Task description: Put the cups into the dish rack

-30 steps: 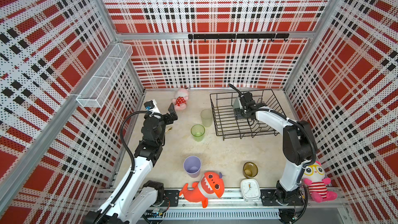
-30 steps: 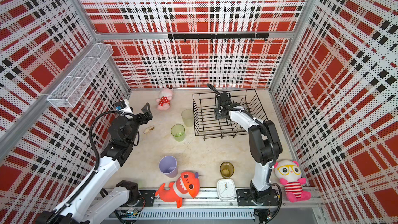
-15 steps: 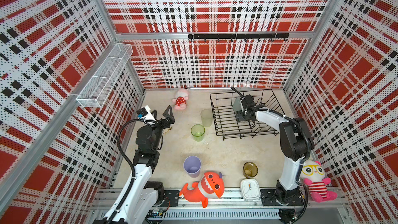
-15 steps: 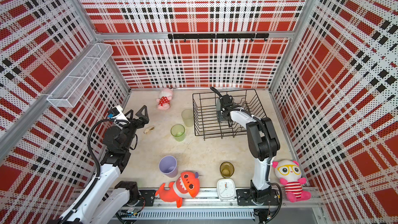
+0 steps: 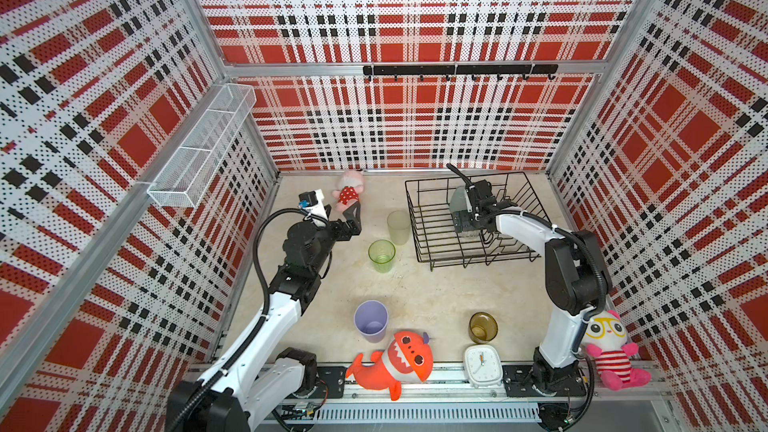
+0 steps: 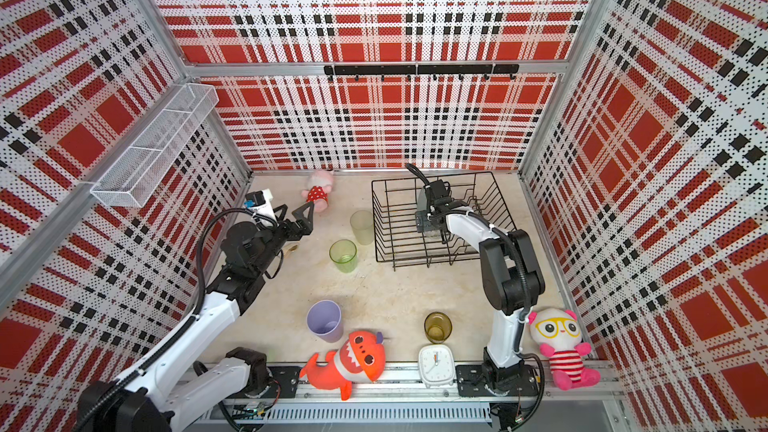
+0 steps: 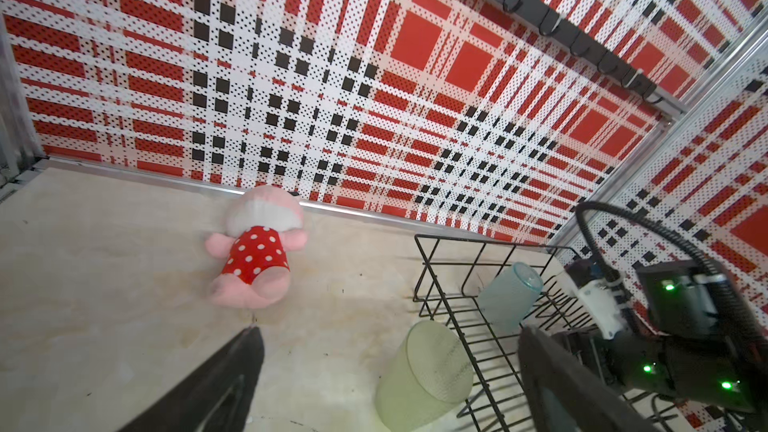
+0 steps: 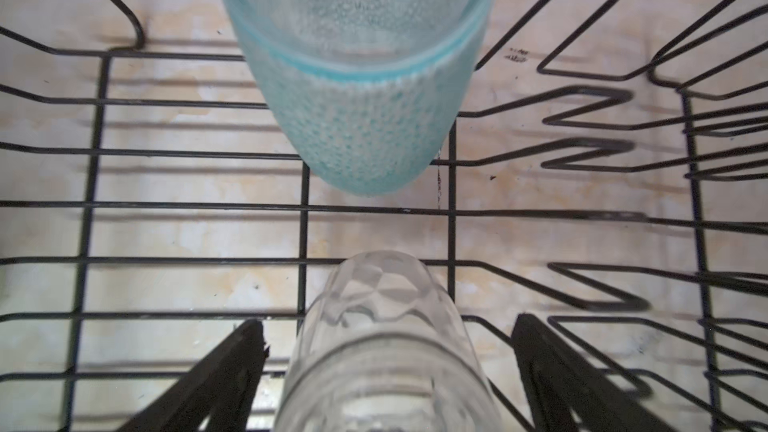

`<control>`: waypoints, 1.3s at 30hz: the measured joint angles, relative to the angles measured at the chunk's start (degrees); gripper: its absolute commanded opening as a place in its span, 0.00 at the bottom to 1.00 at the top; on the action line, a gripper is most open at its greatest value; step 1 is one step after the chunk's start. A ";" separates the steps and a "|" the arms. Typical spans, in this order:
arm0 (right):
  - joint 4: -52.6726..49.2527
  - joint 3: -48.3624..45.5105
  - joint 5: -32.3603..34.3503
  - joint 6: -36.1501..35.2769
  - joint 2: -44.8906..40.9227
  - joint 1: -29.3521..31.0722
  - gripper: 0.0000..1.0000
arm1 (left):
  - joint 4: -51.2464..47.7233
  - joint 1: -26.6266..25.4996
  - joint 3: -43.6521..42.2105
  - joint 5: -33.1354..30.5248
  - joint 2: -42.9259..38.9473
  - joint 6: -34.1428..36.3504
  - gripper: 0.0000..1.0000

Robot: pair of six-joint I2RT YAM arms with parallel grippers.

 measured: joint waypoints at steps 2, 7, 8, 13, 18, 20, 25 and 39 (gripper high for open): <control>0.04 -0.63 -0.22 0.04 -3.39 0.00 0.99 | -1.09 -1.92 1.57 -0.57 2.43 0.59 0.98; 0.72 -3.26 -0.96 0.37 -12.33 0.00 0.99 | -4.02 -4.52 5.18 -0.79 9.75 2.16 0.92; 0.90 -4.04 -1.07 0.48 -14.12 0.00 1.00 | -4.87 -4.92 6.23 -0.83 11.43 2.34 0.92; 0.94 -7.19 -1.22 0.83 -20.74 0.00 1.00 | -7.98 -6.40 10.62 -1.88 17.55 2.84 0.89; 0.42 -8.63 -1.25 1.18 -24.83 0.00 1.00 | -11.06 -6.86 16.09 -2.10 22.95 2.60 0.90; 0.20 -8.63 -1.07 1.51 -25.77 0.00 1.00 | -12.70 -6.97 18.71 -2.29 25.75 2.34 0.90; -0.09 -10.10 1.99 3.21 -28.17 0.00 1.00 | -17.14 -7.15 23.61 -2.49 31.80 2.19 0.90; 1.09 -14.84 6.80 5.07 -37.97 0.00 1.00 | -28.11 -7.56 32.22 1.14 44.65 3.10 0.75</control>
